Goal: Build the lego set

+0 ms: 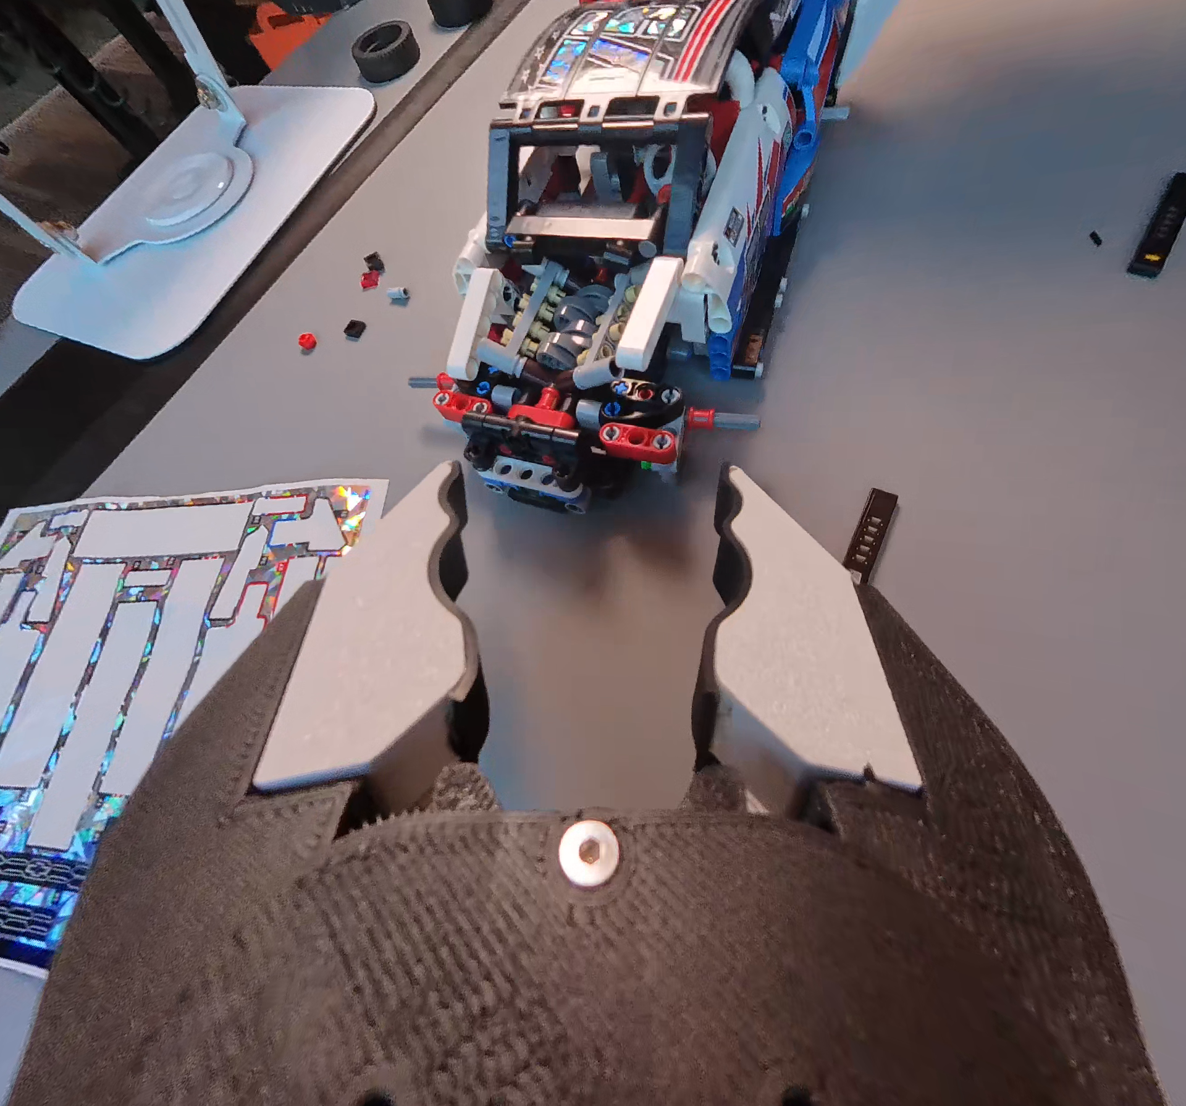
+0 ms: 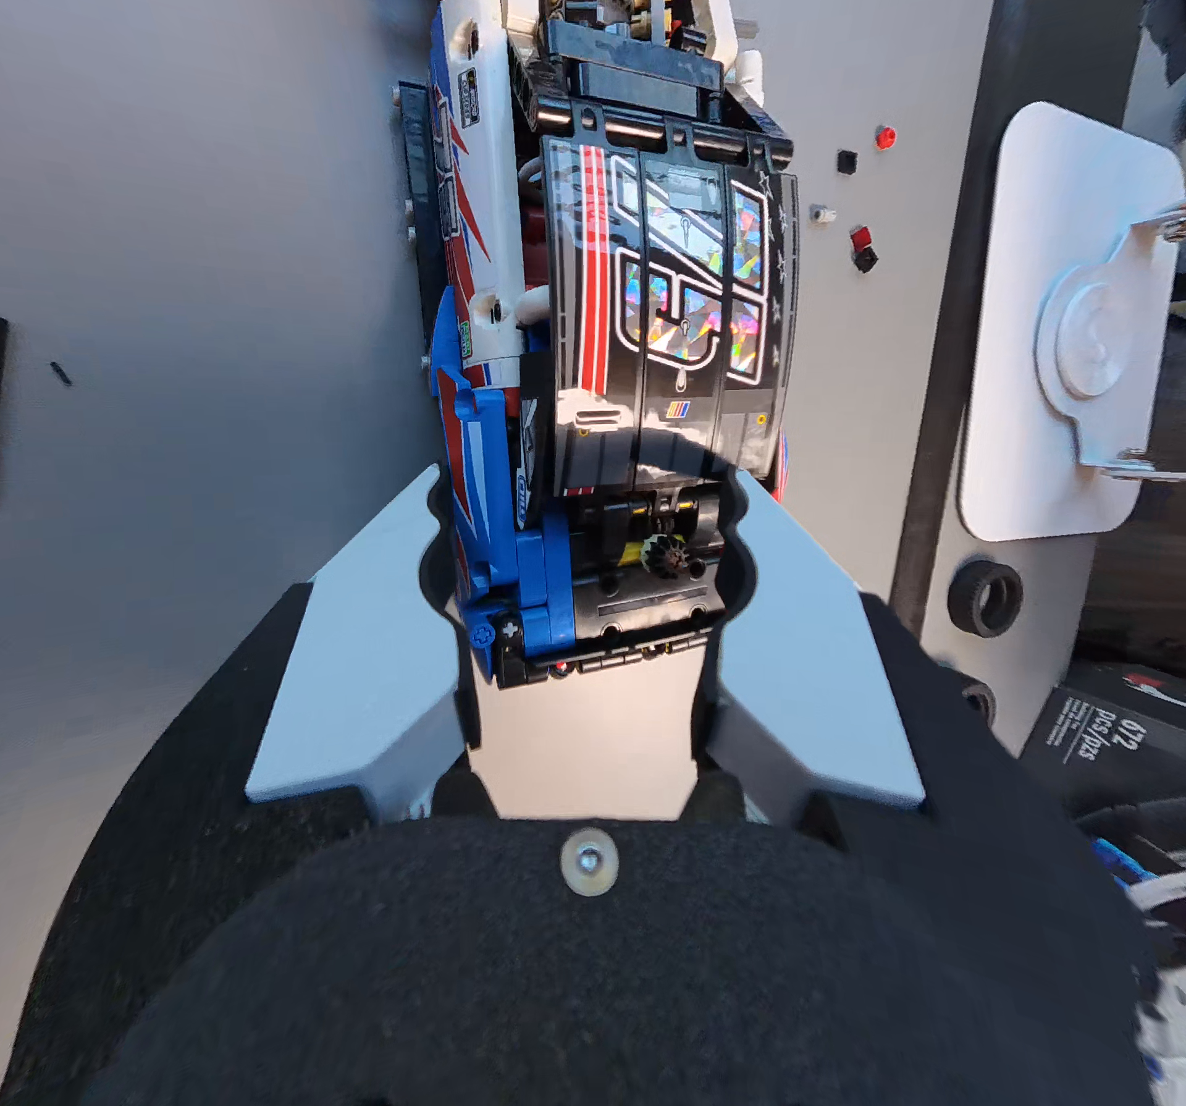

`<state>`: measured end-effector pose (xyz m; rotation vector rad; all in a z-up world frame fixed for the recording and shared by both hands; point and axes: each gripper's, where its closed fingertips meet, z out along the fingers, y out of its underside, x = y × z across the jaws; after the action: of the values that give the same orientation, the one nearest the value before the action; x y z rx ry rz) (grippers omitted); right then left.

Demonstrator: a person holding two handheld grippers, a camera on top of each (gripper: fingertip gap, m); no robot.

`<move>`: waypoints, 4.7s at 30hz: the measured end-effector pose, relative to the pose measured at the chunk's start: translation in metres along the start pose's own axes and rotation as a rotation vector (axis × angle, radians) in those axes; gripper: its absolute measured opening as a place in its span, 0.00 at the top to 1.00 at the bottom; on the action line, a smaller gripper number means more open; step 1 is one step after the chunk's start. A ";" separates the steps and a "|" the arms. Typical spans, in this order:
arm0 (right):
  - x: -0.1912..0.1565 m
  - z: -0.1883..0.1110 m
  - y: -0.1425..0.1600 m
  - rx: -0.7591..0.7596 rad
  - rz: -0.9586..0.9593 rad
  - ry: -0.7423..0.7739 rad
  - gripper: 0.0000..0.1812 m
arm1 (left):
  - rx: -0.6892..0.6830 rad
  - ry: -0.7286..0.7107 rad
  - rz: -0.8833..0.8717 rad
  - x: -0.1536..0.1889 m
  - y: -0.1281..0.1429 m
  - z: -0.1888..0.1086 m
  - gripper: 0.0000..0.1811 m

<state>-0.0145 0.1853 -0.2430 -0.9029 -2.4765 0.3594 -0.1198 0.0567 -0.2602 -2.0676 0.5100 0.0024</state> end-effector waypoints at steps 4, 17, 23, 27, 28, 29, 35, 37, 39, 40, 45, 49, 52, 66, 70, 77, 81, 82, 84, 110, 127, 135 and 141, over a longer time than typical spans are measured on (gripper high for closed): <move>0.002 -0.008 -0.003 0.030 0.098 -0.140 0.69 | -0.011 -0.060 0.163 0.002 -0.005 0.003 0.53; 0.010 -0.011 -0.037 0.108 -0.002 0.151 0.62 | -0.011 -0.062 0.238 -0.002 -0.005 0.019 0.57; 0.010 -0.002 -0.062 0.145 -0.078 0.428 0.78 | -0.007 -0.051 0.219 -0.001 -0.004 0.018 0.60; 0.014 -0.006 -0.078 0.168 -0.102 0.455 0.84 | -0.002 -0.038 0.202 0.002 -0.003 0.017 0.60; 0.017 -0.003 -0.078 0.129 -0.096 0.445 0.82 | 0.000 -0.039 0.203 0.002 -0.003 0.016 0.60; 0.019 0.000 -0.076 0.093 -0.110 0.443 0.80 | 0.001 -0.040 0.204 0.002 -0.003 0.016 0.60; 0.032 0.023 -0.075 -0.020 -0.310 0.557 0.90 | 0.015 -0.051 0.205 0.002 -0.005 0.010 0.59; 0.034 0.022 -0.075 -0.037 -0.338 0.587 0.92 | 0.030 -0.066 0.216 0.001 -0.007 0.004 0.58; 0.032 0.019 -0.075 -0.031 -0.299 0.543 0.92 | 0.047 -0.097 0.262 -0.001 -0.010 -0.002 0.57; 0.031 0.015 -0.076 -0.025 -0.275 0.506 0.92 | 0.055 -0.116 0.300 -0.001 -0.012 -0.004 0.55; 0.015 -0.010 -0.083 0.034 -0.061 0.120 0.91 | 0.153 -0.146 0.448 0.014 -0.036 -0.009 0.48; -0.006 -0.021 -0.092 0.060 0.091 -0.250 0.93 | 0.233 -0.125 0.437 0.029 -0.053 -0.006 0.59; 0.001 -0.015 -0.097 0.077 0.144 -0.288 0.94 | 0.226 -0.033 0.357 0.039 -0.049 -0.002 0.74; -0.137 -0.059 -0.039 0.121 0.216 -0.150 0.87 | 0.258 0.086 0.187 0.035 -0.043 -0.010 0.81; -0.160 -0.022 -0.022 0.108 0.314 -0.155 0.86 | 0.261 0.104 0.166 0.034 -0.042 -0.010 0.81; -0.167 -0.007 -0.023 0.048 0.266 -0.246 0.97 | 0.271 0.195 0.128 0.041 -0.040 -0.018 0.81; -0.152 -0.043 -0.058 0.153 0.226 -0.266 0.97 | 0.274 0.261 0.113 0.049 -0.040 -0.020 0.81; -0.132 -0.064 -0.075 0.203 0.220 -0.216 0.97 | 0.274 0.273 0.112 0.051 -0.040 -0.020 0.81; -0.090 -0.103 -0.104 0.266 0.169 -0.109 0.98 | 0.276 0.294 0.107 0.053 -0.041 -0.021 0.81; -0.040 -0.061 -0.114 0.045 0.065 -0.271 0.97 | 0.279 0.368 -0.015 0.048 -0.042 -0.018 0.81; -0.082 -0.081 -0.119 0.184 0.113 -0.204 0.95 | 0.276 0.379 -0.047 0.045 -0.042 -0.018 0.81; -0.172 0.016 -0.108 0.156 0.399 -0.144 0.89 | 0.279 0.383 -0.056 0.044 -0.042 -0.017 0.81; -0.153 0.035 -0.117 0.102 0.471 -0.118 0.89 | 0.276 0.379 -0.047 0.045 -0.041 -0.018 0.82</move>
<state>0.0076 -0.0053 -0.2794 -1.4549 -2.3004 0.7058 -0.0678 0.0440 -0.2258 -1.8111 0.6520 -0.4697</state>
